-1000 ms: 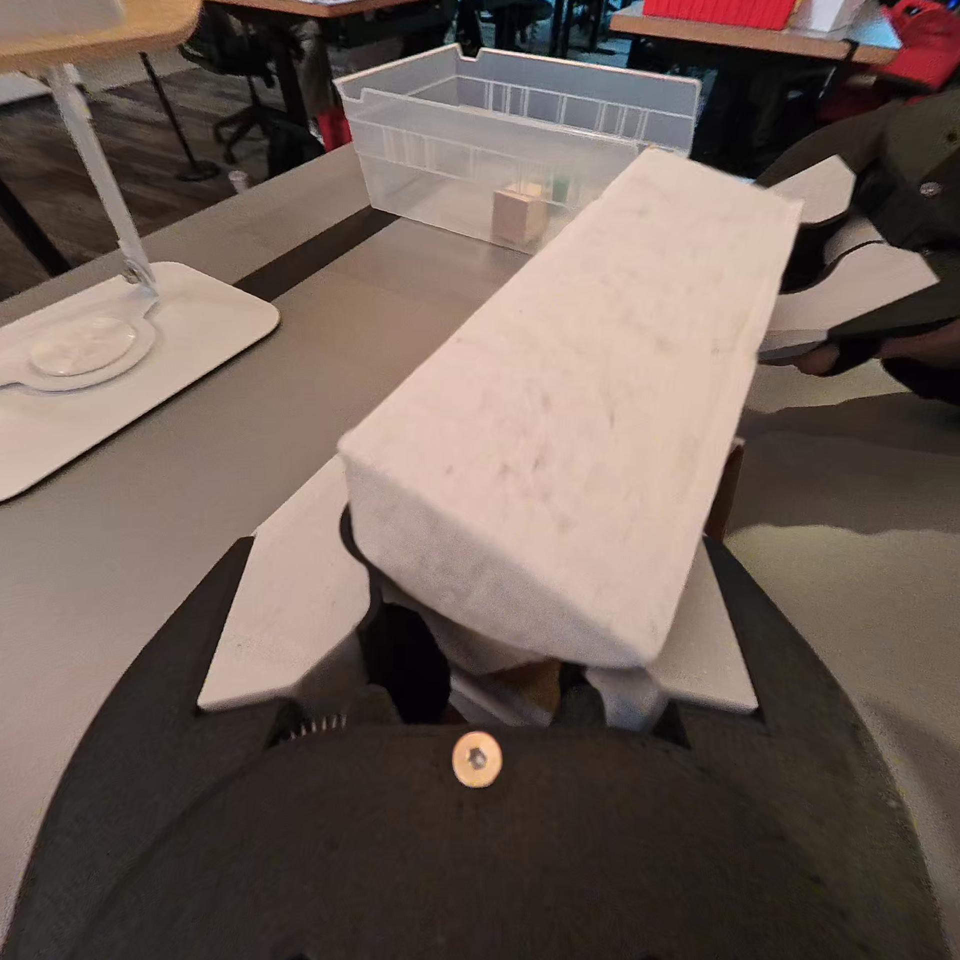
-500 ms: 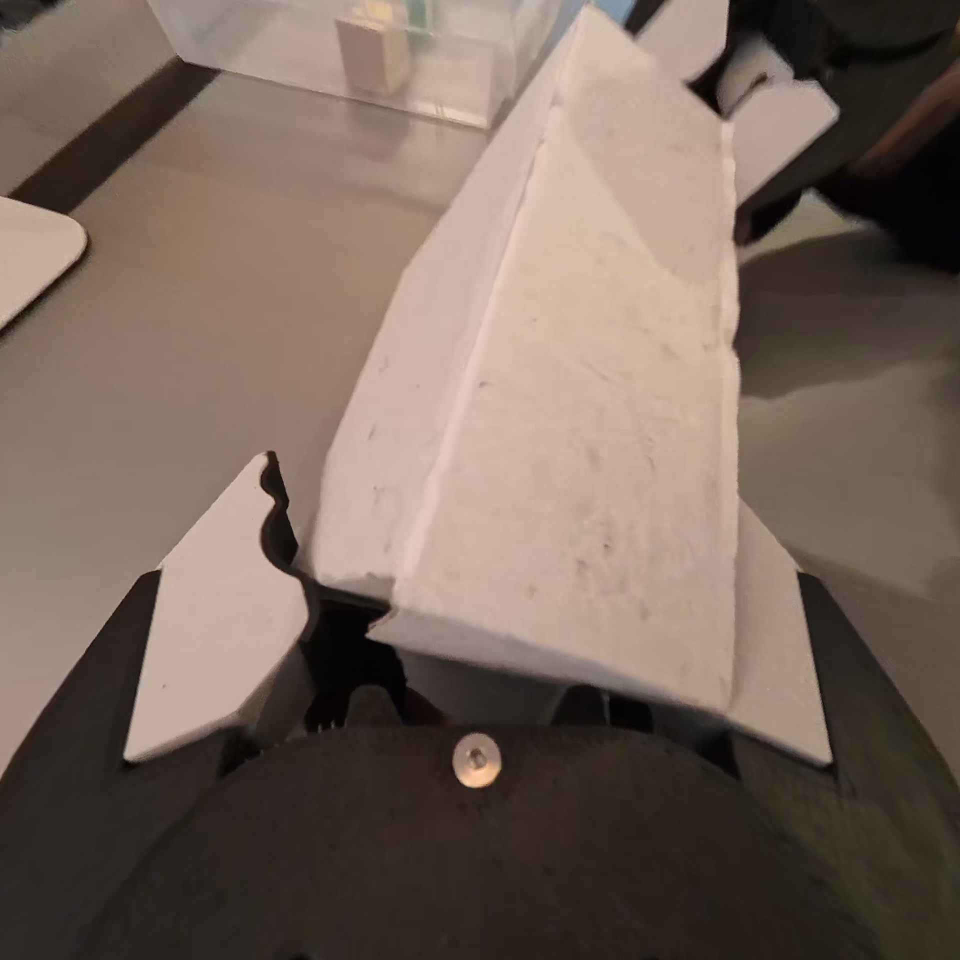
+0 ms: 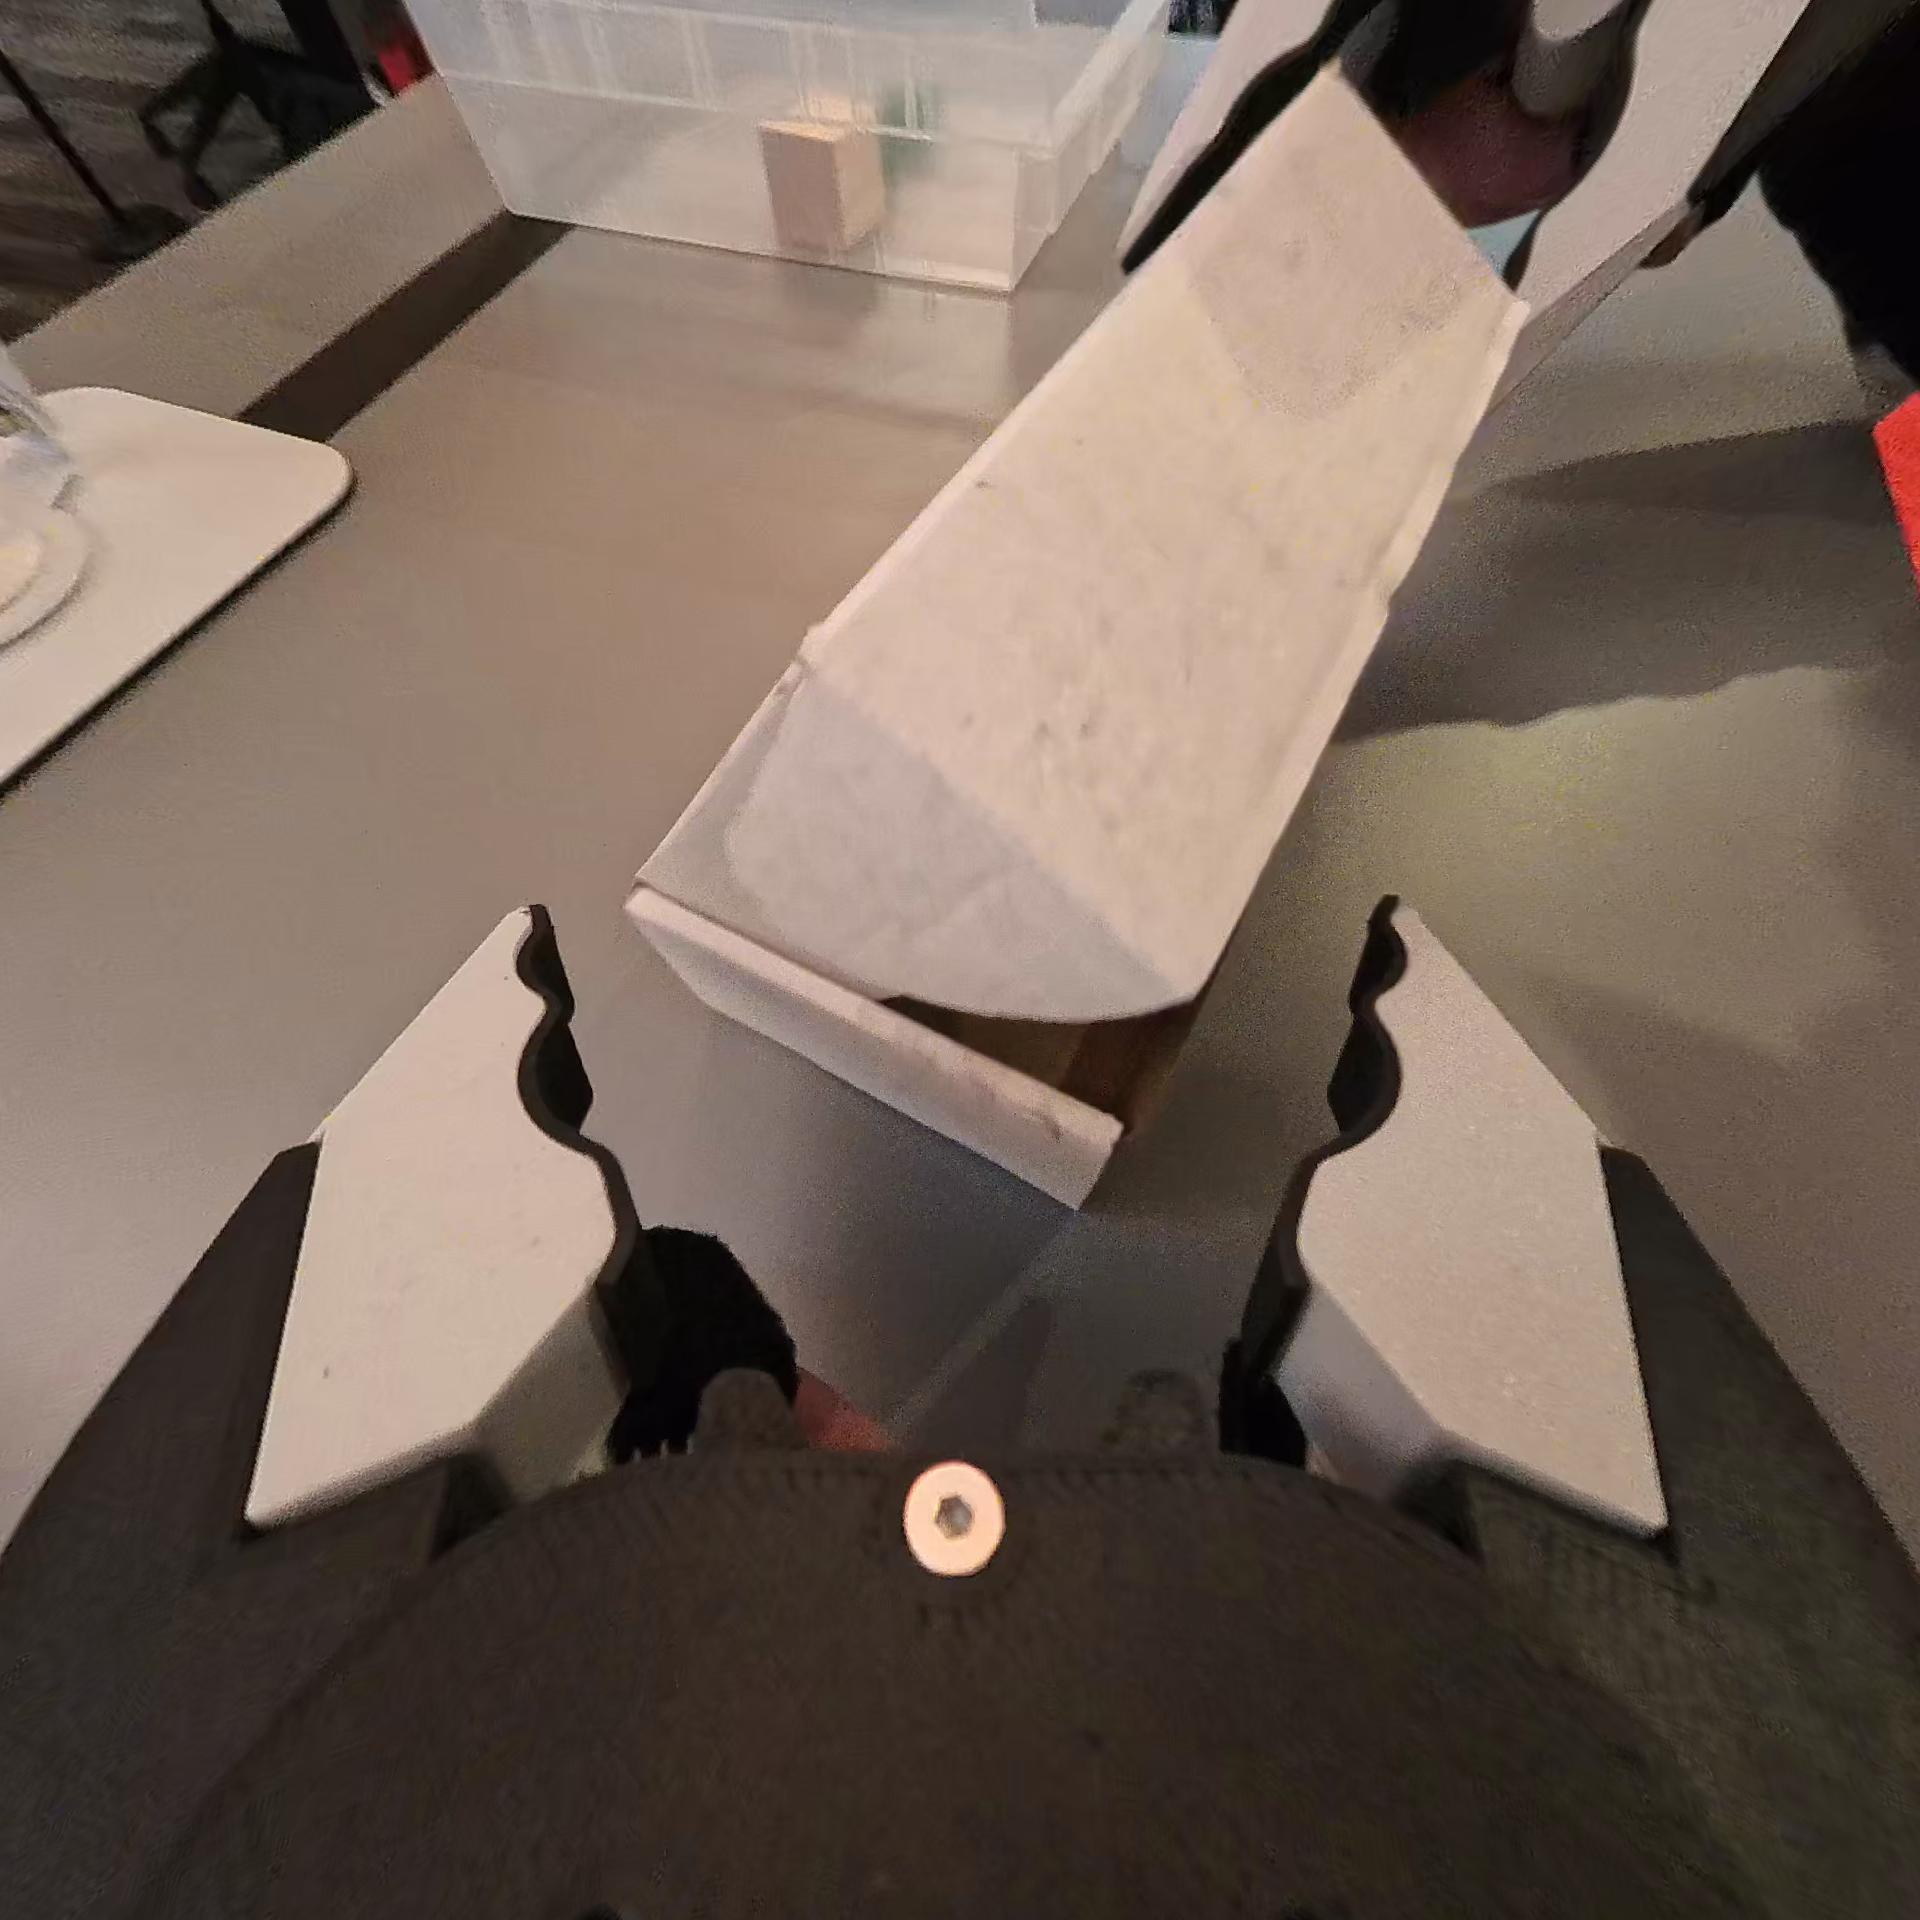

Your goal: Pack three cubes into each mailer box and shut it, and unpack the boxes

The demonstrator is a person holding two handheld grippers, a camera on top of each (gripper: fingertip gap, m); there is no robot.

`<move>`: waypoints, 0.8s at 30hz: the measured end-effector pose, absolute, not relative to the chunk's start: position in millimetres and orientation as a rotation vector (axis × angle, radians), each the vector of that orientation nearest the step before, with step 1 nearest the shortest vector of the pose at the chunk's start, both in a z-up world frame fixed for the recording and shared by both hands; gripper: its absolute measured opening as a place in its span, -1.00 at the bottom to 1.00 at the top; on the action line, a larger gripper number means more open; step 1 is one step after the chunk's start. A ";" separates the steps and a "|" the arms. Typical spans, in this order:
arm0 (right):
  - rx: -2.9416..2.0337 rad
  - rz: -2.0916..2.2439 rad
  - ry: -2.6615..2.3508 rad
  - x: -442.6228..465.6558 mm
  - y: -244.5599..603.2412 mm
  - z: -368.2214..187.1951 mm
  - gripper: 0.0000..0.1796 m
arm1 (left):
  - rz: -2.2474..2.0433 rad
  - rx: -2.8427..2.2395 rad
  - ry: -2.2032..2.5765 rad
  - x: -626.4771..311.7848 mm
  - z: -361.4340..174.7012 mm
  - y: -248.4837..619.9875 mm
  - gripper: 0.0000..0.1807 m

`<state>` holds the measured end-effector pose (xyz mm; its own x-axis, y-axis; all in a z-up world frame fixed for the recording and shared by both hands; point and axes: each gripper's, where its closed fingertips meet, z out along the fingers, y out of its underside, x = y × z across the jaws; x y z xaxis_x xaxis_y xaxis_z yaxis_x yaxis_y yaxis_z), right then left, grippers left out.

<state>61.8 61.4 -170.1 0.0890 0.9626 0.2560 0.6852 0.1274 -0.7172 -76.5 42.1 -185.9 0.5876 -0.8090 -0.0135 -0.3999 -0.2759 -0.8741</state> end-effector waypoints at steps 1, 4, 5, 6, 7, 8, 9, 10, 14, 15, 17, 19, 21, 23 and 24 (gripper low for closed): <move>-1.610 0.482 -1.655 62.6 59.7 -165.0 -0.09 | -0.561 -1.882 0.948 -79.9 -181.9 39.8 0.56; -1.540 0.599 -1.576 52.5 56.5 -143.4 -0.05 | -0.594 -1.786 0.940 -79.4 -163.7 26.6 0.32; -1.506 0.618 -1.571 47.8 54.0 -137.9 -0.01 | -0.563 -1.747 0.937 -79.4 -156.1 26.0 0.30; -1.476 0.609 -1.575 43.3 52.8 -133.9 0.02 | -0.542 -1.713 0.949 -77.3 -149.7 23.6 0.27; -1.443 0.587 -1.590 38.4 51.0 -131.3 0.02 | -0.532 -1.690 0.972 -73.6 -145.8 20.2 0.21; -1.412 0.563 -1.619 33.2 47.0 -131.3 -0.02 | -0.509 -1.684 0.992 -70.3 -145.4 18.6 0.16; -1.389 0.514 -1.649 28.3 44.5 -133.5 -0.06 | -0.464 -1.693 1.011 -68.8 -148.7 18.8 0.14; -1.372 0.442 -1.681 24.9 43.5 -138.4 -0.11 | -0.411 -1.699 1.031 -69.2 -152.2 18.8 0.02; -1.334 0.218 -1.810 17.6 33.3 -167.1 -0.27 | -0.286 -1.723 1.103 -68.6 -163.3 10.0 -0.22; -1.334 0.188 -1.837 17.8 30.3 -174.1 -0.24 | -0.255 -1.745 1.139 -68.3 -170.9 7.0 -0.19; -1.332 0.126 -1.901 21.5 24.9 -186.8 -0.18 | -0.206 -1.752 1.196 -65.4 -182.6 1.5 -0.14; -1.362 0.114 -1.950 24.5 18.5 -199.9 -0.12 | -0.194 -1.793 1.241 -63.3 -196.2 -3.8 -0.07; -1.374 0.097 -1.973 25.3 14.9 -212.4 -0.05 | -0.147 -1.810 1.269 -63.1 -207.3 -6.2 -0.04; -1.343 0.055 -1.954 24.3 16.6 -215.2 -0.06 | -0.122 -1.820 1.271 -63.8 -207.7 -7.7 -0.04; -1.345 0.053 -1.949 24.3 16.8 -215.7 -0.06 | -0.136 -1.831 1.261 -63.2 -207.3 -8.4 -0.04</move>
